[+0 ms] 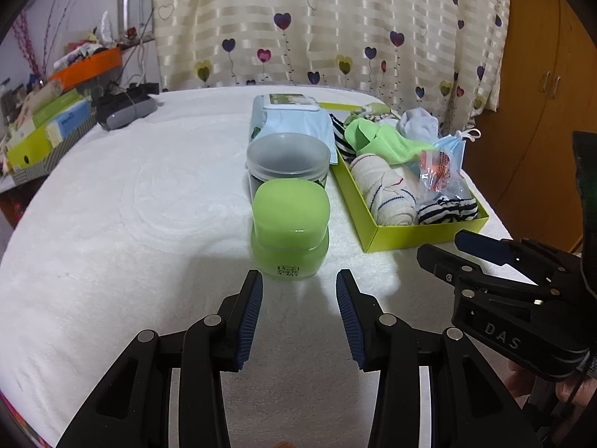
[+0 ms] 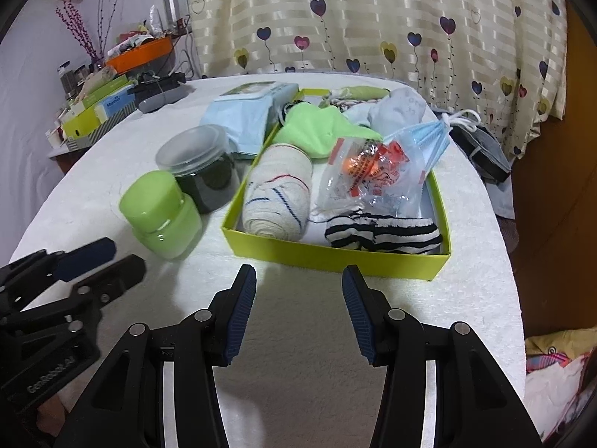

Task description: Organize soft objects

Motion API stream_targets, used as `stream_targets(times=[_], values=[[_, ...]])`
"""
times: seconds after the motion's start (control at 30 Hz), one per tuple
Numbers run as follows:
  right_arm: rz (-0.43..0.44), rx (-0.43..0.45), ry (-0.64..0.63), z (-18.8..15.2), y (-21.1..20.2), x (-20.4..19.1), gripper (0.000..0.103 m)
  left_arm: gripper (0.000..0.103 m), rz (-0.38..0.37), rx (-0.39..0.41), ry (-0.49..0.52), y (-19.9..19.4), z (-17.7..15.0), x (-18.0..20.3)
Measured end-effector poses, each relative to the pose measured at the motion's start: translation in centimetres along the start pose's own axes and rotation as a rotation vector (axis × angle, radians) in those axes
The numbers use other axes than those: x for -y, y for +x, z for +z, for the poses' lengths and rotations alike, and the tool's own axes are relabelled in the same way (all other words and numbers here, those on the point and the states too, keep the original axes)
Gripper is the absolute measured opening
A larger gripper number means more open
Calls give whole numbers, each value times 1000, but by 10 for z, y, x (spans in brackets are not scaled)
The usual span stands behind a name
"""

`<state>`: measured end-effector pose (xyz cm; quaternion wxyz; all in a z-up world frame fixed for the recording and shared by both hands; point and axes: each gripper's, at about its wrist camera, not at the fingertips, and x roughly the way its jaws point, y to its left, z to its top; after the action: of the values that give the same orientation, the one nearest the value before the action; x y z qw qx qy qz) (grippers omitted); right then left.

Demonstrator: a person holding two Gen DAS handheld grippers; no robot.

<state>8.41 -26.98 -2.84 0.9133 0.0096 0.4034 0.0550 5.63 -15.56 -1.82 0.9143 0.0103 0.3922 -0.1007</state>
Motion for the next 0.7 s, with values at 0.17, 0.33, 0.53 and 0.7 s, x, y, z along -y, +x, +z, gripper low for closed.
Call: stream_targets(times=[0.17,0.33,0.53,0.7], values=[[-12,4,12,1,8,4,49,40,14,-2,14,0,0,3],[-15,-32,27,-4,20,7,50,40,18,-7,16,1,-1,4],[-23,-52,56,-1,27,12,50,40,15,-19,22,5,-1,6],[-42,-62,11,1,32,4,62,40,15,-26,26,6,-3,7]])
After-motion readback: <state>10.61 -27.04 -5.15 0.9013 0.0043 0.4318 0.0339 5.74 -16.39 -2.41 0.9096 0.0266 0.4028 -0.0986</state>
